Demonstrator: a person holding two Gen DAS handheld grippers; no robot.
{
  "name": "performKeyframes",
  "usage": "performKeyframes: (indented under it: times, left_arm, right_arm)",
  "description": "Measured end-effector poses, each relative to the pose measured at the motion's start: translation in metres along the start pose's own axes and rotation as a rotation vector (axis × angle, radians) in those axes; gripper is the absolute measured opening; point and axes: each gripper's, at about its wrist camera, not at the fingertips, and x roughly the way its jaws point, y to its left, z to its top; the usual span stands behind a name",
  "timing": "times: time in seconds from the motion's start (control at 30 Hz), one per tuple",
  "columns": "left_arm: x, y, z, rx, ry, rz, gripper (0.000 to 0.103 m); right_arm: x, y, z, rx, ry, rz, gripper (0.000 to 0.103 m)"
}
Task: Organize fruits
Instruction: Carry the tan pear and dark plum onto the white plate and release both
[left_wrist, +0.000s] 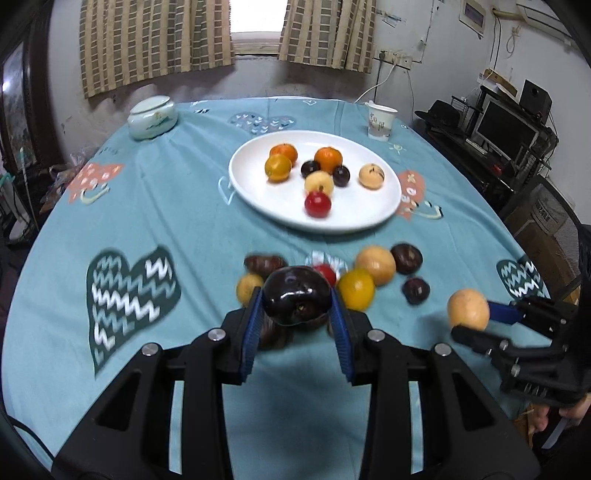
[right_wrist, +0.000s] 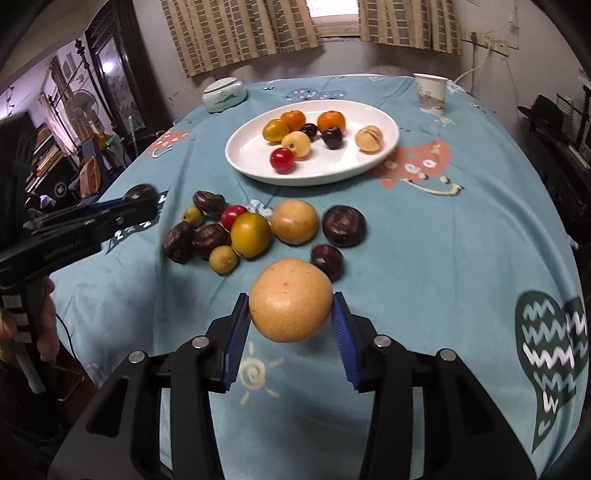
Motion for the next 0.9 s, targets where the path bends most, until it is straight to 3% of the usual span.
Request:
performKeyframes:
  times: [0.17, 0.37, 0.5, 0.83, 0.9]
  left_arm:
    - [0.04, -0.007, 0.055, 0.028, 0.06, -0.035, 0.036]
    - [0.091, -0.001, 0.12, 0.03, 0.082, 0.023, 0.036]
    - [0.128, 0.004, 0.134, 0.03, 0.131, 0.046, 0.036]
    - [0.163, 0.014, 0.141, 0.027, 0.166, 0.036, 0.037]
    - [0.166, 0.013, 0.142, 0.036, 0.163, 0.059, 0.037]
  right_arm:
    - [0.026, -0.004, 0.052, -0.029, 0.028, 0.04, 0.045]
    - [0.065, -0.018, 0.124, -0.058, 0.003, -0.014, 0.045]
    - [0.098, -0.033, 0.159, -0.05, 0.028, -0.018, 0.045]
    - [0.132, -0.047, 0.169, -0.05, 0.063, -0.035, 0.045]
    - [0.136, -0.046, 0.171, -0.062, 0.057, -0.055, 0.051]
